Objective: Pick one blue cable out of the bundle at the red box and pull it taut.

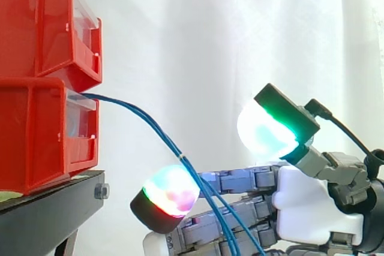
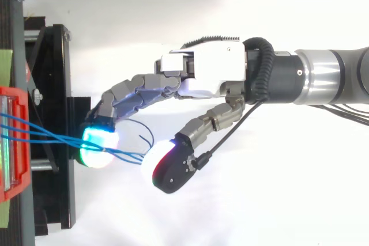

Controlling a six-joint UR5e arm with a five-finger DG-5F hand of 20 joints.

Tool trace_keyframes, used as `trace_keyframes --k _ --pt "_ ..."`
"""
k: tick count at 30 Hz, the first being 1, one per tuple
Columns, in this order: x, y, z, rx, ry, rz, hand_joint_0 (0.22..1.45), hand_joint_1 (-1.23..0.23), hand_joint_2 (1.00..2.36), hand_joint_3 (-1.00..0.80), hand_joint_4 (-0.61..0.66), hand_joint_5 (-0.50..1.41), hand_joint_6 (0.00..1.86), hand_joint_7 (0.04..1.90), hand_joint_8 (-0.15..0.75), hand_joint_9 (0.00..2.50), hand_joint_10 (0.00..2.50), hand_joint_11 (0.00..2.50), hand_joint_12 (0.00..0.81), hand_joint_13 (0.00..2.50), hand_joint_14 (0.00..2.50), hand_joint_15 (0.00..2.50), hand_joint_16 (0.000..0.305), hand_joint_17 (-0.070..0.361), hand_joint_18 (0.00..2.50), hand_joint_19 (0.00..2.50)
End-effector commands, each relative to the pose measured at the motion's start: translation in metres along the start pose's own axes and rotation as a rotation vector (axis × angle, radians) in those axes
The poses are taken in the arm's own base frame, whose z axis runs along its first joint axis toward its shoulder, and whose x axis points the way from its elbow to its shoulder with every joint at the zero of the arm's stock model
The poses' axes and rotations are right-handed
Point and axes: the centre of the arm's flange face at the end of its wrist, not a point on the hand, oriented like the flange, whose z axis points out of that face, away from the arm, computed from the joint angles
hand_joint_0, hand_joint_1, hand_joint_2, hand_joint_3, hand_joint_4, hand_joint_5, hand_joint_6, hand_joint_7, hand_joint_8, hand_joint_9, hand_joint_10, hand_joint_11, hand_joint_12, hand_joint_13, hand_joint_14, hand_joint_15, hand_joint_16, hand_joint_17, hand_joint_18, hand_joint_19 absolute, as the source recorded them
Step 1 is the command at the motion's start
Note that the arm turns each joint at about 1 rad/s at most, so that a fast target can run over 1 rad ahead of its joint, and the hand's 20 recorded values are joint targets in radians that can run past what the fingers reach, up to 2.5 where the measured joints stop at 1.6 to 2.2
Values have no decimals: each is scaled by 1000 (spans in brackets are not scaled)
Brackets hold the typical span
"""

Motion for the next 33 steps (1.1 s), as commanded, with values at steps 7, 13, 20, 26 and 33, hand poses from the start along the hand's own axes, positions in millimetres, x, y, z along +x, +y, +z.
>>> trace_keyframes --k 7,13,20,26,33 --pt "-4 0 0 0 -5 -1 572 -745 1011 -324 185 -117 536 1189 291 583 7 297 328 351 8 197 50 113 266 287" --pt "-5 2 0 -1 -6 1 584 -755 1013 -276 160 -161 721 940 296 594 7 337 330 368 8 203 50 112 286 283" --pt "-8 9 5 3 -11 3 519 -714 1002 -470 216 -131 653 1010 300 606 6 309 337 373 8 209 53 118 303 284" --pt "-16 11 4 36 -23 0 550 -695 1009 -367 177 -111 624 1110 297 621 7 300 327 378 9 215 50 113 295 296" --pt "-17 13 6 30 -24 0 589 -733 1014 -200 142 -174 821 923 308 628 7 351 335 405 8 217 51 115 333 283"
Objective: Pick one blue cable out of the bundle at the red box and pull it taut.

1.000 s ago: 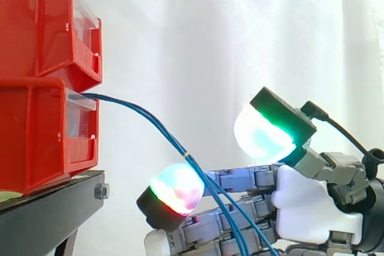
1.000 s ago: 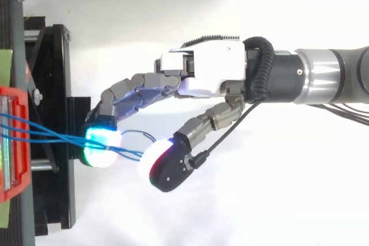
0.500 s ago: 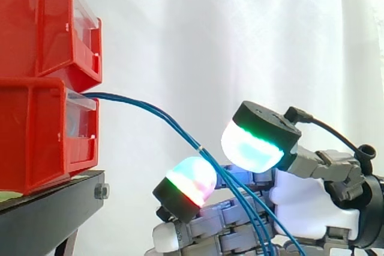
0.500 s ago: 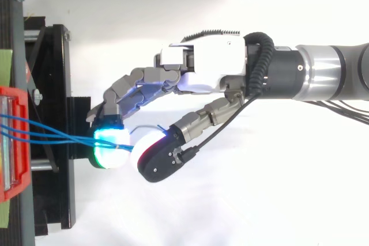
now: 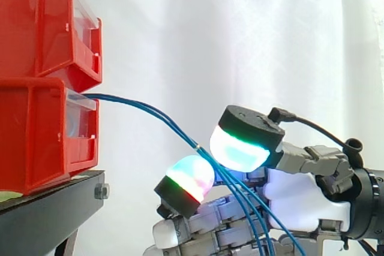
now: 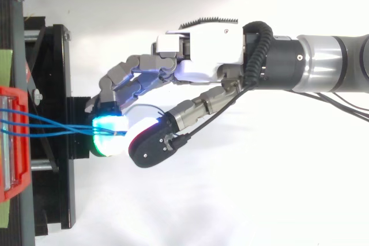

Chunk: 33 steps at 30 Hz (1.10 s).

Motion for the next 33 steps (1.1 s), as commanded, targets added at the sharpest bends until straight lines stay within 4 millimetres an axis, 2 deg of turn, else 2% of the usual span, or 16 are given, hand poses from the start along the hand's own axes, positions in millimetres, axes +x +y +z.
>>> trace_keyframes --k 1,5,11,17,18,22,25,30,33 --pt "0 2 2 -5 0 0 594 -744 1013 -190 150 -179 838 908 313 629 8 363 340 407 8 214 52 117 344 271" --pt "-4 6 4 -11 -5 0 622 -776 1014 -223 145 -192 872 823 301 615 9 389 329 402 9 214 50 111 340 259" --pt "-4 10 5 6 10 0 665 -866 1012 -306 160 -201 892 794 298 603 8 402 331 410 8 197 50 113 383 223" --pt "-9 32 -2 43 2 0 683 -898 1001 -479 181 -197 884 774 298 608 8 397 332 426 8 191 50 113 413 206" --pt "-10 35 -4 56 -1 -3 683 -896 1000 -492 175 -196 883 782 298 608 9 401 332 427 8 191 50 113 413 206" --pt "-12 43 -7 76 -5 -10 553 -823 1000 -500 166 -178 873 832 305 634 8 413 334 428 9 213 51 115 403 248" --pt "-13 48 -9 84 -6 -13 518 -759 1000 -500 173 -166 865 845 322 668 8 417 340 430 10 215 53 118 402 272" --pt "-13 47 -9 87 -7 -13 538 -694 1000 -495 174 -153 859 888 329 704 10 420 333 439 9 226 51 115 390 285" --pt "-13 48 -8 81 -6 -13 567 -687 1008 -392 164 -147 867 924 326 722 9 425 329 453 9 229 50 112 397 299"
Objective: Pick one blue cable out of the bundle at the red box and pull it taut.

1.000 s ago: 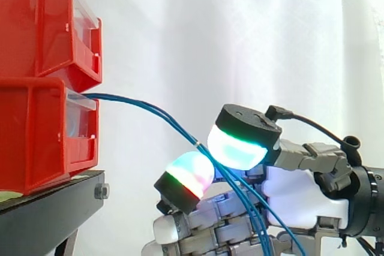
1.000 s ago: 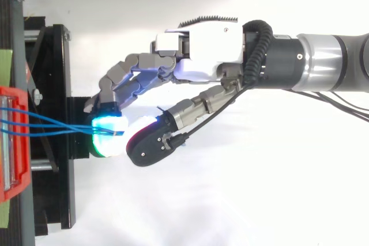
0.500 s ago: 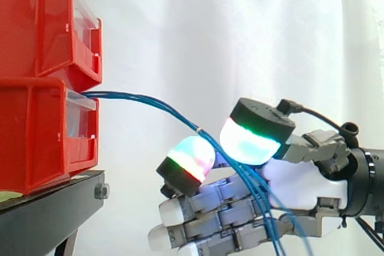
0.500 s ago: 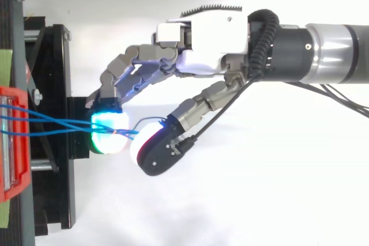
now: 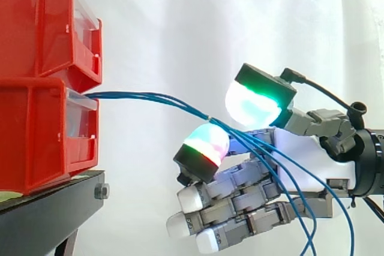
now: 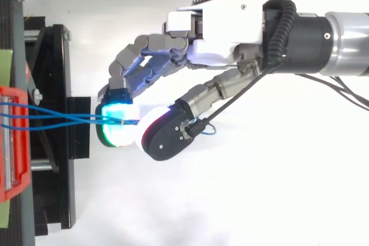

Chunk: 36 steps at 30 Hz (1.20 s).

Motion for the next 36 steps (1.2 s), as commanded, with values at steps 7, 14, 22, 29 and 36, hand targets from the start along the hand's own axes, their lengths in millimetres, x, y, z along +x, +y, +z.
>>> trace_keyframes --k 7,14,22,29,36 --pt "0 8 4 -17 -1 -1 594 -753 1015 -204 99 -158 903 1003 326 736 11 469 330 482 10 245 50 112 433 294" --pt "1 9 4 -17 -4 -3 668 -884 1014 -280 39 -180 936 922 317 696 12 480 336 487 10 234 50 113 473 247" --pt "3 9 5 -17 -3 -1 754 -921 1000 -500 74 -193 925 898 303 663 10 470 335 486 8 200 50 113 511 198" --pt "4 8 5 -17 -1 -1 556 -841 1000 -500 140 -177 898 874 324 696 10 486 344 485 9 242 52 116 498 263" --pt "5 9 6 -18 -1 -1 512 -688 1000 -500 134 -149 880 912 348 771 12 478 348 500 10 245 53 120 492 297"
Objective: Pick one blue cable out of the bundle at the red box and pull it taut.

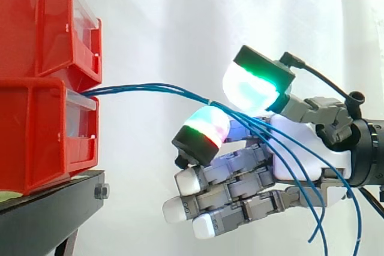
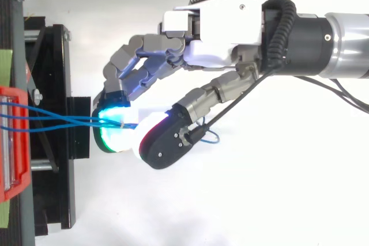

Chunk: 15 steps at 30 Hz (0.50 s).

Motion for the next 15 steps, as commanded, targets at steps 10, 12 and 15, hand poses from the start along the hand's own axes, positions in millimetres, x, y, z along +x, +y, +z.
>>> trace_keyframes --k 10,12,15 --pt "1 -1 0 1 0 0 598 -759 1014 -231 124 -145 903 1050 346 805 10 510 339 544 11 274 50 114 522 324" --pt "2 0 0 0 2 2 604 -790 1013 -193 110 -145 912 1046 356 812 12 523 351 558 11 268 53 120 549 312" --pt "2 0 0 0 2 2 637 -835 1018 -159 45 -158 934 1067 342 801 11 530 337 556 11 267 50 112 544 312"
